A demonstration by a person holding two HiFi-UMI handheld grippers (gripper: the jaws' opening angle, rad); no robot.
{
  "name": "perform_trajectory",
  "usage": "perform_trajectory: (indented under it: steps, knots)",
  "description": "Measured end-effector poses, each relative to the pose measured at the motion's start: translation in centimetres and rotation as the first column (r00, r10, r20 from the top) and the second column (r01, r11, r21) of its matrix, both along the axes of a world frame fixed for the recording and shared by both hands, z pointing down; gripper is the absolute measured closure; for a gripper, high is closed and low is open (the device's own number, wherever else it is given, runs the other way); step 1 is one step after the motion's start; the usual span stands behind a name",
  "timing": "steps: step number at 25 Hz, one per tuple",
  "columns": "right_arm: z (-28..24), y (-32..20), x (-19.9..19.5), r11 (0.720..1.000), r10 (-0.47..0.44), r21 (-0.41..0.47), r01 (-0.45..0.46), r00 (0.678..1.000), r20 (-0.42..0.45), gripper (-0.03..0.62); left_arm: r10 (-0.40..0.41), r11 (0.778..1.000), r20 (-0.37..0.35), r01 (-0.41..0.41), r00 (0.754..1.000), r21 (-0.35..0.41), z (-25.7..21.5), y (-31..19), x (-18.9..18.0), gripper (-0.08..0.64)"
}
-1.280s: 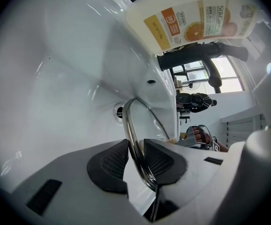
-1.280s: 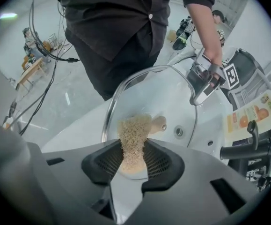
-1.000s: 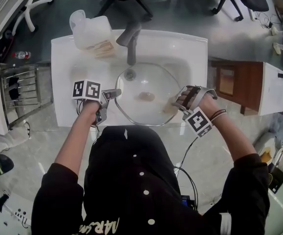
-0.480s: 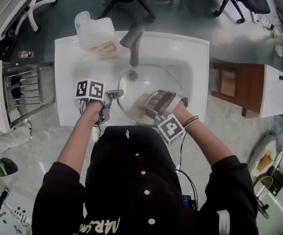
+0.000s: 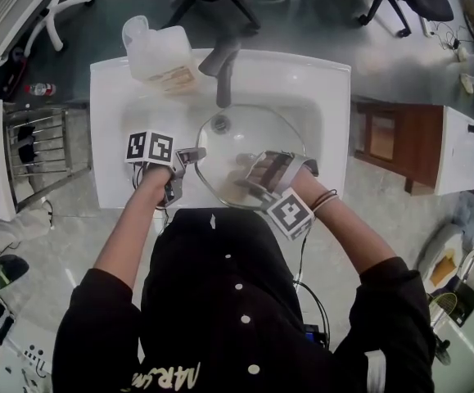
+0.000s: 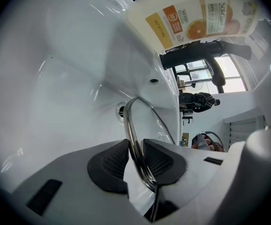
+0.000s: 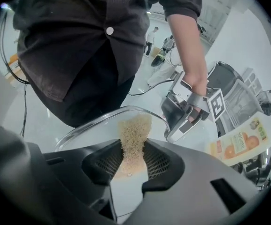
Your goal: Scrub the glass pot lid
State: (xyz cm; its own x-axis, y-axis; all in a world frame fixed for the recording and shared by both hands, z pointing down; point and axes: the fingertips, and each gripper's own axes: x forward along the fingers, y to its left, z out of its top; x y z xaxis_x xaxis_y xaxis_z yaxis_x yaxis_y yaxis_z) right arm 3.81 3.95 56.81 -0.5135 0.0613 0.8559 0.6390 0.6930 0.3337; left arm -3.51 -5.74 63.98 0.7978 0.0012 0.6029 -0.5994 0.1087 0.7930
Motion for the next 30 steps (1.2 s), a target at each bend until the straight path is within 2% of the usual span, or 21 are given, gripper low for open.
perform_trajectory:
  steps: [12, 21, 26, 30]
  knots:
    - [-0.4, 1.2, 6.0, 0.99, -0.133, -0.062, 0.127, 0.986, -0.096, 0.451, 0.001, 1.0, 0.0, -0.001, 1.0, 0.01, -0.2, -0.1, 0.1, 0.445]
    - [0.0, 0.8, 10.7, 0.977, -0.204, -0.108, 0.184, 0.956, -0.213, 0.451, 0.02, 1.0, 0.015, -0.021, 1.0, 0.018, -0.2, -0.1, 0.0, 0.442]
    - [0.0, 0.6, 10.8, 0.981, -0.185, -0.1, 0.166, 0.957, -0.225, 0.451, 0.034, 0.999, 0.023, -0.034, 0.999, 0.021, -0.2, -0.2, 0.0, 0.44]
    - [-0.3, -0.4, 10.1, 0.996, -0.076, -0.049, 0.069, 0.981, -0.178, 0.449, 0.088, 0.994, 0.081, -0.092, 0.993, 0.053, -0.2, 0.1, -0.3, 0.426]
